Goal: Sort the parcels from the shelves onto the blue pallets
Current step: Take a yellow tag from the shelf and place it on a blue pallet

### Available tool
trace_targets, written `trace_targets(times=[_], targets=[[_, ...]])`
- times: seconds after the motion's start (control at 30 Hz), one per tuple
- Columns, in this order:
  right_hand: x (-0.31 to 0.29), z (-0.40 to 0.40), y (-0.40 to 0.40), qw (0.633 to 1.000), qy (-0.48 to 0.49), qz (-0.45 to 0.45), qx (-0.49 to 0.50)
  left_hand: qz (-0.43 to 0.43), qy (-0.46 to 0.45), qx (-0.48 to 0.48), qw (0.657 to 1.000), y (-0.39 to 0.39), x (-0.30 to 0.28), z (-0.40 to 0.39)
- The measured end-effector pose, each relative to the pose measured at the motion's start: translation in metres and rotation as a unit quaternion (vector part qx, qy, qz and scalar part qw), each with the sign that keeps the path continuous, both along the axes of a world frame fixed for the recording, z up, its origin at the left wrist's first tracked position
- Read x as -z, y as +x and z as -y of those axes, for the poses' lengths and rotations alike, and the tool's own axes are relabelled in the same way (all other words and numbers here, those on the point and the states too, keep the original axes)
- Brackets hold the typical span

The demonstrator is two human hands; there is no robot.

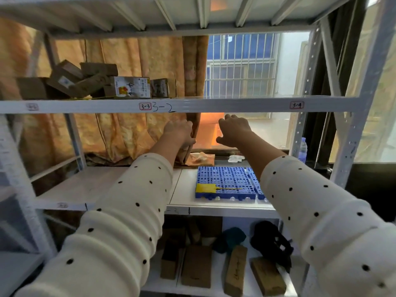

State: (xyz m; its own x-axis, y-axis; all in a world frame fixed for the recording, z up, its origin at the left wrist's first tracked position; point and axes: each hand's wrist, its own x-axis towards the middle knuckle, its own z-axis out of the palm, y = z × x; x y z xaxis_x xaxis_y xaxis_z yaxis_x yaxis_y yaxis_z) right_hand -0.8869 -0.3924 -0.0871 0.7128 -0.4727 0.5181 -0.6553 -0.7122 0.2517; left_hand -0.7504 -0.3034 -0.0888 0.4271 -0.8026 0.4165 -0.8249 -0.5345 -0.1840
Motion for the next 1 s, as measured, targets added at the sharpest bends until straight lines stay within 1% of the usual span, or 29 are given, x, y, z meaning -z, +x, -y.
trace_targets(times=[0.17, 0.3, 0.4, 0.47, 0.63, 0.83, 1.0], targets=[[0.002, -0.015, 0.019, 0.999, 0.002, -0.025, -0.021, -0.024, 0.001, -0.025, 0.999, 0.017, 0.002, -0.033], [0.014, -0.049, 0.062, 0.995, -0.003, -0.067, -0.075, -0.05, 0.009, -0.076, 0.996, 0.045, 0.007, -0.078], [0.02, -0.08, 0.1, 0.989, -0.011, -0.086, -0.117, -0.052, 0.004, -0.12, 0.991, 0.062, 0.007, -0.116], [0.017, -0.098, 0.122, 0.985, -0.019, -0.084, -0.147, -0.062, -0.001, -0.141, 0.988, 0.069, 0.006, -0.144], [0.005, -0.145, 0.175, 0.972, -0.015, -0.068, -0.226, -0.061, -0.02, -0.235, 0.97, 0.095, 0.007, -0.211], [0.006, -0.191, 0.216, 0.961, -0.015, -0.068, -0.267, -0.035, -0.025, -0.272, 0.961, 0.117, 0.007, -0.267], [0.005, -0.218, 0.243, 0.96, -0.034, -0.057, -0.273, -0.046, -0.021, -0.291, 0.955, 0.145, 0.004, -0.29]])
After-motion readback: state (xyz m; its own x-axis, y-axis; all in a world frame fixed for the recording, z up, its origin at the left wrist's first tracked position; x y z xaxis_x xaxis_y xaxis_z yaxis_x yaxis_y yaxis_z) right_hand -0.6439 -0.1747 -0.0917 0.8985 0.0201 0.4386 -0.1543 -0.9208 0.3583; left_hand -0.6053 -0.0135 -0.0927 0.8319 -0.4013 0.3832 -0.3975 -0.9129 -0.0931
